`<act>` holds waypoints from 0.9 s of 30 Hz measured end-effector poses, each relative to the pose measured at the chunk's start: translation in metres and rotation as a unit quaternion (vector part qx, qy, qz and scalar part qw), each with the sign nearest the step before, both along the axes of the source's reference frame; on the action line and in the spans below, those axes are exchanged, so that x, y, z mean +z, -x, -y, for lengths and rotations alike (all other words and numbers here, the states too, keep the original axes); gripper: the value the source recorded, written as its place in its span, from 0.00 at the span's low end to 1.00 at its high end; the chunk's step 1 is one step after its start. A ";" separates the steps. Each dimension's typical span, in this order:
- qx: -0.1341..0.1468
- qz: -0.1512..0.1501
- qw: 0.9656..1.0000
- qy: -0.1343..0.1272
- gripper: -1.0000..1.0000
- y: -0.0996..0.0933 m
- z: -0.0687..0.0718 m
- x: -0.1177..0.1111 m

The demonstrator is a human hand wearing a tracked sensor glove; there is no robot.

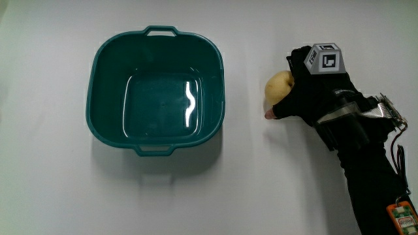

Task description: Pick pear from desk

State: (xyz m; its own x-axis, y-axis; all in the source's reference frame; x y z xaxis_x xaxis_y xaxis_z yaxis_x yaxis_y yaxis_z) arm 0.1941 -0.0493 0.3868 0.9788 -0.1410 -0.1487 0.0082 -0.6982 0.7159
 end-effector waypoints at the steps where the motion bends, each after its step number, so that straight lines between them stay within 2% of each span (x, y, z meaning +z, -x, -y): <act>1: 0.009 -0.015 1.000 0.005 0.50 -0.001 0.004 0.006; 3: 0.007 -0.002 1.000 0.016 0.50 0.002 0.009 0.008; 4: 0.009 -0.008 1.000 0.009 0.50 0.002 0.013 0.012; 6: 0.010 0.011 0.999 0.038 0.50 0.004 0.019 0.016; 7: 0.015 0.004 0.999 0.041 0.50 0.005 0.022 0.018; 8: 0.006 0.003 1.000 0.028 0.50 0.007 0.025 0.020; 9: 0.013 -0.009 1.000 0.017 0.50 0.006 0.028 0.023; 10: 0.016 0.002 0.999 0.034 0.50 0.007 0.031 0.024; 11: 0.014 0.016 0.999 0.038 0.50 0.008 0.033 0.024; 12: 0.015 0.011 0.999 0.037 0.50 0.008 0.035 0.027; 14: 0.021 0.021 0.998 0.055 0.50 0.007 0.040 0.033; 15: 0.023 0.018 0.999 0.045 0.50 0.007 0.042 0.034; 16: 0.027 0.019 0.998 0.057 0.50 0.006 0.044 0.039; 17: 0.029 0.025 0.997 0.060 0.50 0.006 0.046 0.042; 18: 0.034 0.017 0.997 0.060 0.50 0.005 0.048 0.046; 19: 0.035 0.029 0.996 0.071 0.50 0.006 0.050 0.049; 20: 0.037 0.028 0.996 0.076 0.50 0.007 0.051 0.051; 21: 0.043 0.017 0.996 0.078 0.50 0.004 0.053 0.059; 23: 0.044 0.027 0.995 0.081 0.50 0.007 0.057 0.064; 24: 0.051 0.019 0.995 0.078 0.50 0.007 0.060 0.067; 27: 0.046 0.028 0.995 0.087 0.50 0.012 0.064 0.072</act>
State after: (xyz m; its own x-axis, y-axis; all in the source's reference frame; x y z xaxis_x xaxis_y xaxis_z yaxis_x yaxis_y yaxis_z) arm 0.1823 -0.1129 0.4584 0.9948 -0.0688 -0.0751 0.0235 -0.5626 0.8264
